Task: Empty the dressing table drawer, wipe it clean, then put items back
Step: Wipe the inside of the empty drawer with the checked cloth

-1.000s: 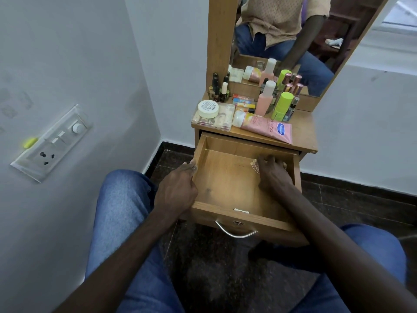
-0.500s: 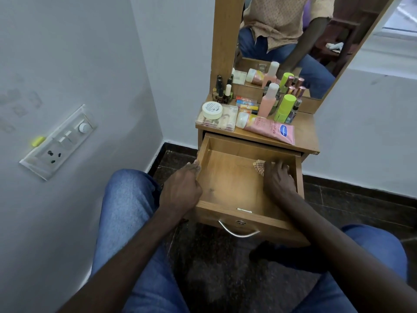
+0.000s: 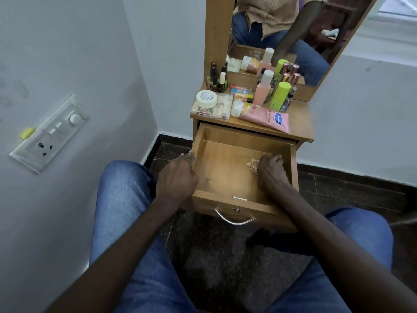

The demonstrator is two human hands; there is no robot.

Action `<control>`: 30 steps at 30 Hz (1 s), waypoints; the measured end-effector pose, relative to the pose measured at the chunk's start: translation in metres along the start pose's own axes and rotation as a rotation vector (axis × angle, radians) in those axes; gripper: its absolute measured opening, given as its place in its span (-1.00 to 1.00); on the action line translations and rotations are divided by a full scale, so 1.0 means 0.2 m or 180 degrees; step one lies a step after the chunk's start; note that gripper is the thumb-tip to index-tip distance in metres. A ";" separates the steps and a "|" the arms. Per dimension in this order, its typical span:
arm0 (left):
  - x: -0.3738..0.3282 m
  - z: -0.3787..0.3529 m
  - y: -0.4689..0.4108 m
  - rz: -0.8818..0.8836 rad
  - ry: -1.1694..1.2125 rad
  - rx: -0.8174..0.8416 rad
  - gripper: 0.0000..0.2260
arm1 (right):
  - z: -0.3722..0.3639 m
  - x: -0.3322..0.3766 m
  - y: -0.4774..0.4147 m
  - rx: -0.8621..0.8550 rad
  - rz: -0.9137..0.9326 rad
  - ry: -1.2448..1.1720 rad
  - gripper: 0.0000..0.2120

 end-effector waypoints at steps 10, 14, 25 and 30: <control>0.00 0.01 0.01 -0.0021 -0.0012 -0.0015 -0.57 | -0.02 0.08 0.08 0.1177 -0.0269 -0.0667 -0.59; 0.00 0.01 0.00 -0.0037 -0.0023 -0.0077 -0.59 | 0.00 0.12 0.11 0.1344 -0.0137 -0.0762 -0.62; 0.00 0.00 0.00 -0.0043 -0.0023 -0.0146 -0.66 | 0.12 0.28 0.01 0.1167 0.0558 -0.1472 -0.89; 0.00 0.00 0.00 -0.0118 0.0005 -0.0163 -0.70 | 0.22 0.54 -0.10 0.0748 0.1003 -0.2242 -0.74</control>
Point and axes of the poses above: each hand's wrist, its own y-axis away from the middle knuckle, its own z-axis out of the back of the hand, x = y × z, the point moved 3 cm from there along -y, towards the middle knuckle, and after that the axes turned 13 degrees about z, right-handed, at the moved point
